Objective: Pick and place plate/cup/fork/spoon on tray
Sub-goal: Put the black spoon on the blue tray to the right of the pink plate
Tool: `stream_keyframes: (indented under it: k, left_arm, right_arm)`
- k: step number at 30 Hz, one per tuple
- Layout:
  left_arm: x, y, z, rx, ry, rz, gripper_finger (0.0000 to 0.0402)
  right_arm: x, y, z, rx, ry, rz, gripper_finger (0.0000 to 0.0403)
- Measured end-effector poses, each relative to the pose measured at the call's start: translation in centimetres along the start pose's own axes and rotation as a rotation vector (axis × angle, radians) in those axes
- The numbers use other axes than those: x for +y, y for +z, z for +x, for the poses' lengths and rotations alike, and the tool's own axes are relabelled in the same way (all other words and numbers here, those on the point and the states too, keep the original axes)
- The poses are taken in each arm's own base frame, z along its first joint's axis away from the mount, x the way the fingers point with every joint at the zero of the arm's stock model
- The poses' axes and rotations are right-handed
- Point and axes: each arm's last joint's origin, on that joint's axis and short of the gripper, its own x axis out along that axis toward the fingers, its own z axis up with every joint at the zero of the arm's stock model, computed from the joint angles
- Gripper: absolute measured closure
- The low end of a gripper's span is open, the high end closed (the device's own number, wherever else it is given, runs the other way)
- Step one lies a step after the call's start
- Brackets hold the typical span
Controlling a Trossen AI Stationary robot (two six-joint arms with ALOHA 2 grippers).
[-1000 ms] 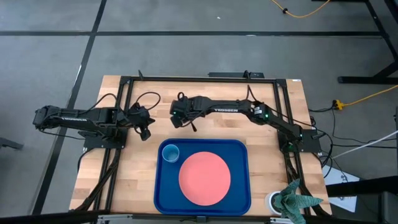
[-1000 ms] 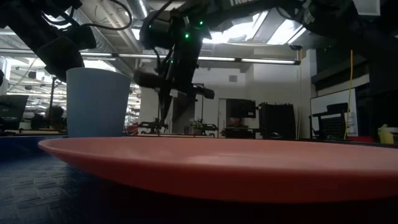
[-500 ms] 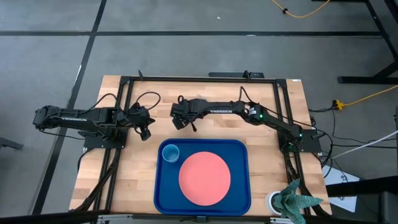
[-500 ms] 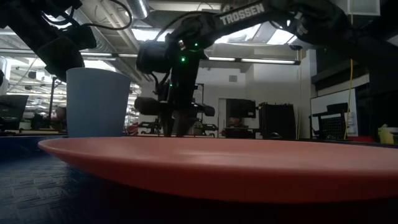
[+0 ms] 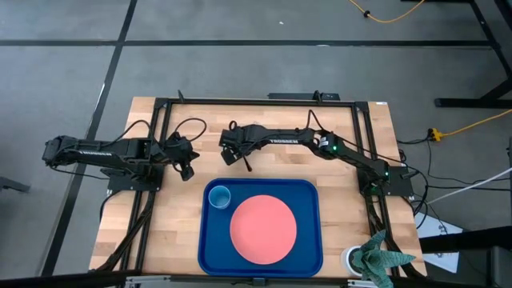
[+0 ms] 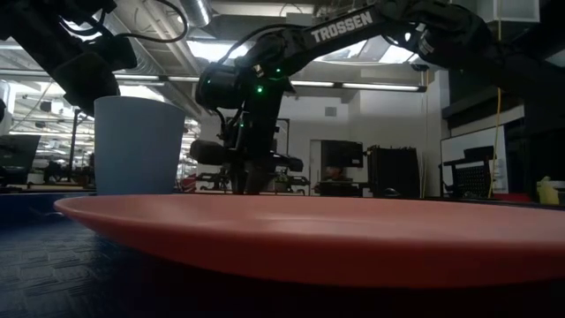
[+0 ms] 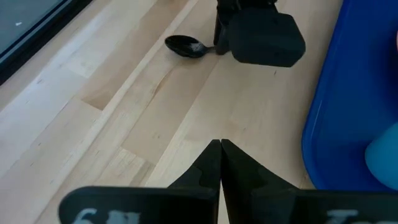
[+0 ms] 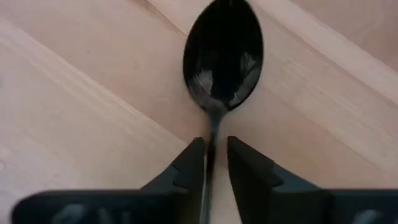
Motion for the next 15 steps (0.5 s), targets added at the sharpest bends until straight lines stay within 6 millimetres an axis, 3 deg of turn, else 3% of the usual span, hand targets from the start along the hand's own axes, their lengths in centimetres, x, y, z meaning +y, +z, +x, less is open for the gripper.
stream_keyframes:
  k: [5,9,15]
  left_arm:
    - [0.0,0.0,0.0,0.0,0.001,0.0,0.0401]
    - [0.0,0.0,0.0,-0.001,0.002,0.001,0.0401]
    - [0.0,0.0,0.0,-0.001,0.003,0.0,0.0401]
  right_arm:
    - [0.1,-0.1,-0.1,0.003,0.003,0.022,0.0388]
    - [0.2,-0.1,-0.8,-0.01,-0.01,0.034,0.0395]
    - [0.5,-0.1,-3.9,-0.01,-0.038,0.033,0.0399]
